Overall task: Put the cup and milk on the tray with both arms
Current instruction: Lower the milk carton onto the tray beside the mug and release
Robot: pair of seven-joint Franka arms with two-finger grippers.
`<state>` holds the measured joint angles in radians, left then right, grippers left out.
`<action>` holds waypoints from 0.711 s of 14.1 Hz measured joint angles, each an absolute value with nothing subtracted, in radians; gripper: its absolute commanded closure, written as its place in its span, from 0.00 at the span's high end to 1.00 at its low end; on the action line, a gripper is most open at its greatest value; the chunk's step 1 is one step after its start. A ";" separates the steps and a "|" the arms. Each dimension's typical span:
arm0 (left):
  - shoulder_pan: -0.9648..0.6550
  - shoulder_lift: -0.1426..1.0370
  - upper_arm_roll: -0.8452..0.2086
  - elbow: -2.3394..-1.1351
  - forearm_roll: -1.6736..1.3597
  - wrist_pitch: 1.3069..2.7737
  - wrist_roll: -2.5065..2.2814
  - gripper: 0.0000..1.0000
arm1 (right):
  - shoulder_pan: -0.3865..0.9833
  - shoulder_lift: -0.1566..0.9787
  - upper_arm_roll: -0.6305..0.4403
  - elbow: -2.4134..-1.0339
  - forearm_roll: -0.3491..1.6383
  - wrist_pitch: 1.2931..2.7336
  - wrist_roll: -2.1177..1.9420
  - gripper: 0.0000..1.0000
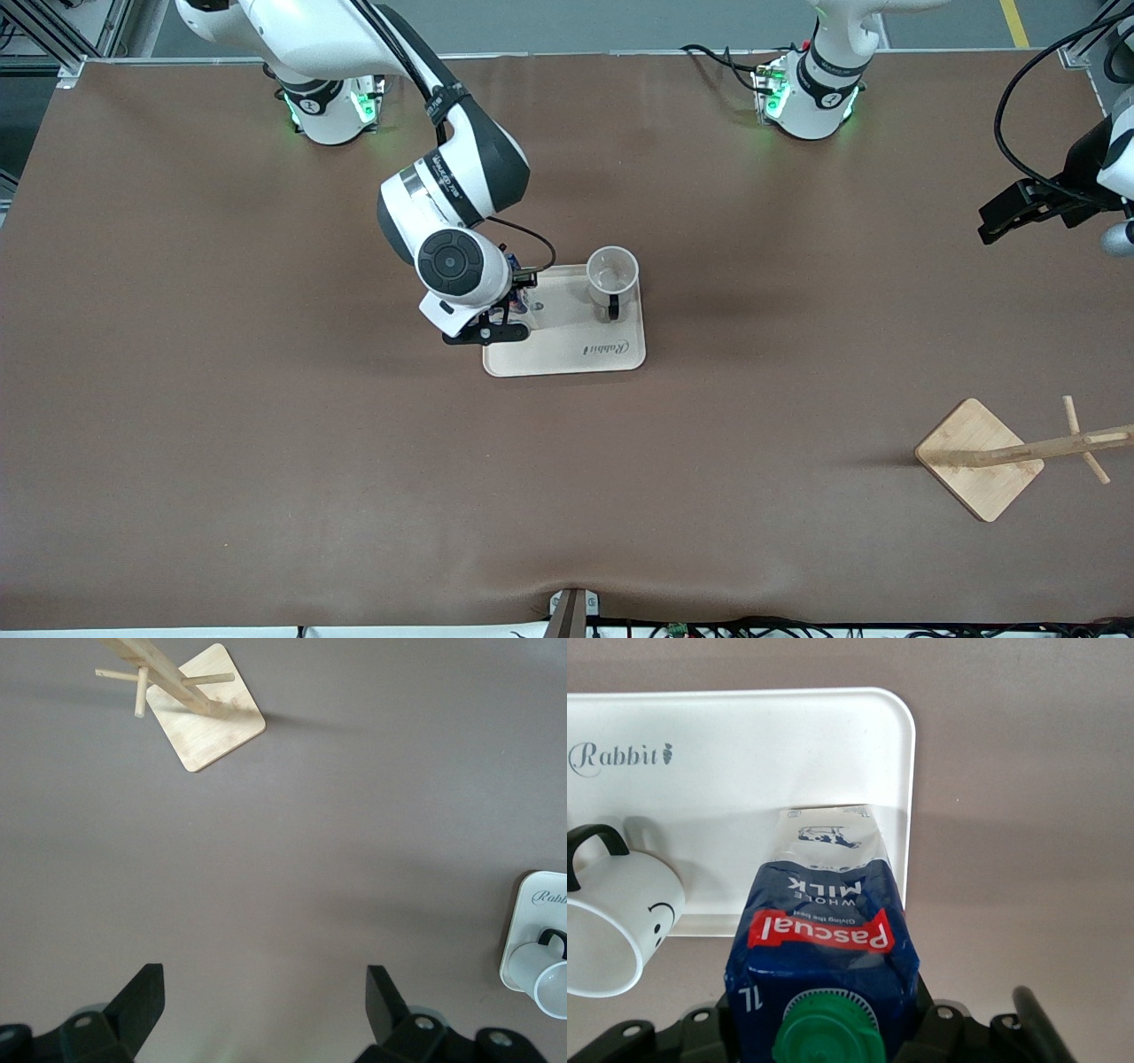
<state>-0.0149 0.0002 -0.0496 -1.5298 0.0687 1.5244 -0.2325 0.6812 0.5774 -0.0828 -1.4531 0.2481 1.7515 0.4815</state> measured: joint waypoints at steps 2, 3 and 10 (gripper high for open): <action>-0.016 0.002 -0.050 -1.530 0.069 1.524 -0.232 1.00 | 0.681 0.581 -0.083 -1.452 0.246 1.757 0.482 1.00; -0.016 0.003 -0.050 -1.531 0.069 1.524 -0.232 1.00 | 0.682 0.581 -0.083 -1.452 0.245 1.763 0.482 1.00; -0.016 0.009 -0.050 -1.531 0.069 1.525 -0.232 1.00 | 0.682 0.581 -0.087 -1.439 0.245 1.775 0.481 1.00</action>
<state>-0.0162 0.0094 -0.0500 -1.5309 0.0687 1.5252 -0.2325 0.6821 0.5808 -0.0875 -1.4389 0.2448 1.7755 0.4814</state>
